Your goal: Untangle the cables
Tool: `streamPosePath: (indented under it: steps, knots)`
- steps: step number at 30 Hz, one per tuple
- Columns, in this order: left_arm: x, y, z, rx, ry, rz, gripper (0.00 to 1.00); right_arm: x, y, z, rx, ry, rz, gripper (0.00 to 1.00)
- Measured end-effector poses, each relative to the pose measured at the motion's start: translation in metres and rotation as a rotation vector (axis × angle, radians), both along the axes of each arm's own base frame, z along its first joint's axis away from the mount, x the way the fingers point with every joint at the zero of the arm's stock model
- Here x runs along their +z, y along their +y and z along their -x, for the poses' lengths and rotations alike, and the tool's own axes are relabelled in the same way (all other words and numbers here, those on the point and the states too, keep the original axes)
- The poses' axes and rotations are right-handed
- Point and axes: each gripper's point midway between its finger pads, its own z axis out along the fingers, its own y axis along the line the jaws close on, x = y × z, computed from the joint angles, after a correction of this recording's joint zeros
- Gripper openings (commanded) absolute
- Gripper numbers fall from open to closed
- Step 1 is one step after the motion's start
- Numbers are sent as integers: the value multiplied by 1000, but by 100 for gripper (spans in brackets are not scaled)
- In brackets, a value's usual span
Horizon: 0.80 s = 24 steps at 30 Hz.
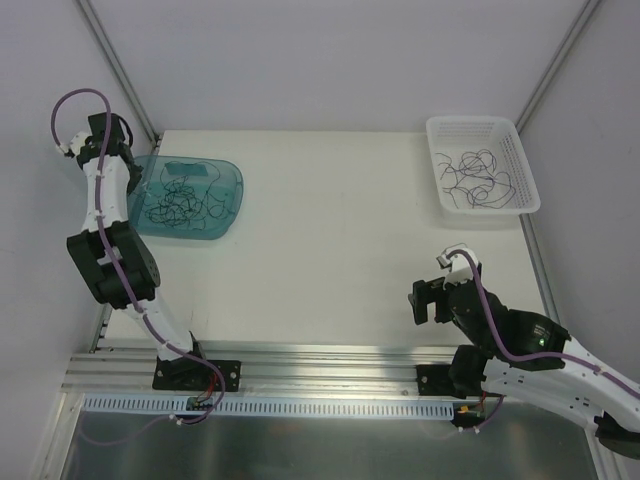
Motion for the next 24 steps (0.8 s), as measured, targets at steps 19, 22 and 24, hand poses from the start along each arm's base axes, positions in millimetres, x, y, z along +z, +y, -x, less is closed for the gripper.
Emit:
streamPosePath:
  steps: [19, 22, 24]
  knots:
    - [24, -48, -19, -470, 38, -64, 99, 16, -23, -4, -90, -16, 69, 97]
    - [54, -58, -1, -510, -25, -102, 99, 24, -27, -4, -105, -22, 71, 97]
    - [68, -66, 11, -536, -68, -112, 99, 29, -31, -3, -114, -24, 65, 97]
